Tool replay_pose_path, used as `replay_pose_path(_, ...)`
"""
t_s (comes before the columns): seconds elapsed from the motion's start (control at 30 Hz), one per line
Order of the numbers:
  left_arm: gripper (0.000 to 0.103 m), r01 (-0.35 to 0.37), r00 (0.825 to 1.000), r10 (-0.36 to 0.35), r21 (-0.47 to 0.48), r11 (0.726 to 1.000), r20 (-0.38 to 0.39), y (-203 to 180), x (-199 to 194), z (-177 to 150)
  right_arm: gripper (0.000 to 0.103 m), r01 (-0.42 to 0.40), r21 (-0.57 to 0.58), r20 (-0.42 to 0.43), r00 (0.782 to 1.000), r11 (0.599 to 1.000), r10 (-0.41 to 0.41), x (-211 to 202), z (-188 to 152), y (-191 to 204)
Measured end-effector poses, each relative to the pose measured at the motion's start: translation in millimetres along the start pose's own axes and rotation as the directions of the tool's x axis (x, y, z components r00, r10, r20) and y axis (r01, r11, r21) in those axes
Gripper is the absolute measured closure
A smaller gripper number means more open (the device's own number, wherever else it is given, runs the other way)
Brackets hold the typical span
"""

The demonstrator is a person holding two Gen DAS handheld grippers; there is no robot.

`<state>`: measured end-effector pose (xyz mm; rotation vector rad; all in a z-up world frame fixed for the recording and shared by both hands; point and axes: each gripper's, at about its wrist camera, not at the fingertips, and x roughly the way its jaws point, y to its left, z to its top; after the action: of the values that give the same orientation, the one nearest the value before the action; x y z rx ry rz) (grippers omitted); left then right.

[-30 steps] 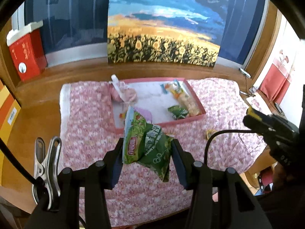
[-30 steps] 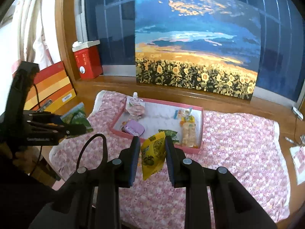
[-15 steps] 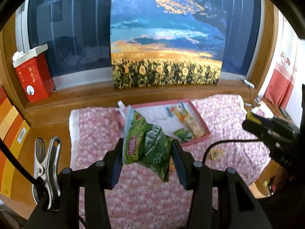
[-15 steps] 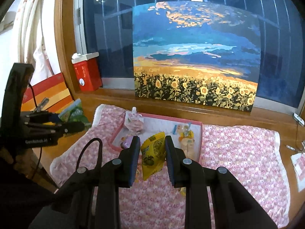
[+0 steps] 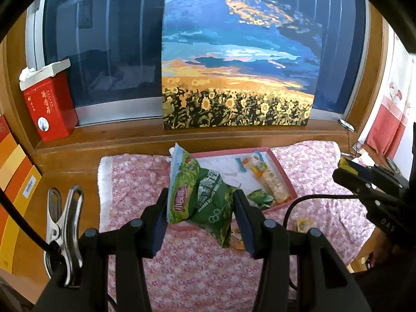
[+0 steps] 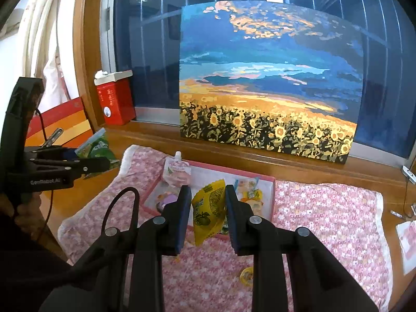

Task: Organize snacks
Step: 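Carry the green bag and yellow packet over the pink tray with both grippers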

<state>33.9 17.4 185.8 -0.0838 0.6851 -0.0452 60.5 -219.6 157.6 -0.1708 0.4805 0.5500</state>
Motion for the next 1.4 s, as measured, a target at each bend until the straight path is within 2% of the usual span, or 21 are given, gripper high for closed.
replay_pose_path(0.3, 0.053, -0.006, 1.0, 0.007, 0.072, 0.997, -0.016, -2, 29, 12, 0.076, -0.002, -0.003, -0.015, 1.0, 1.0, 0.002, 29, 10, -5)
replay_pose_path(0.5, 0.053, 0.004, 0.996, 0.0, 0.045, 0.999, -0.085, 3, 49, 6, 0.076, -0.013, 0.019, -0.052, 0.999, 1.0, 0.014, 42, 9, -11)
replay_pose_path(0.73, 0.053, 0.01, 0.992, -0.005, 0.04, 0.999, -0.126, 4, 68, 6, 0.076, -0.02, 0.023, -0.099, 0.995, 1.0, 0.022, 62, 11, -18)
replay_pose_path(1.23, 0.053, 0.034, 0.965, -0.022, 0.039, 0.999, -0.261, 3, 117, 0, 0.076, -0.031, 0.083, -0.227, 0.973, 0.996, 0.049, 107, 0, -32)
replay_pose_path(1.4, 0.053, 0.033, 0.966, -0.021, 0.04, 0.999, -0.259, 3, 127, 2, 0.076, -0.031, 0.101, -0.266, 0.962, 0.994, 0.057, 124, -4, -37)
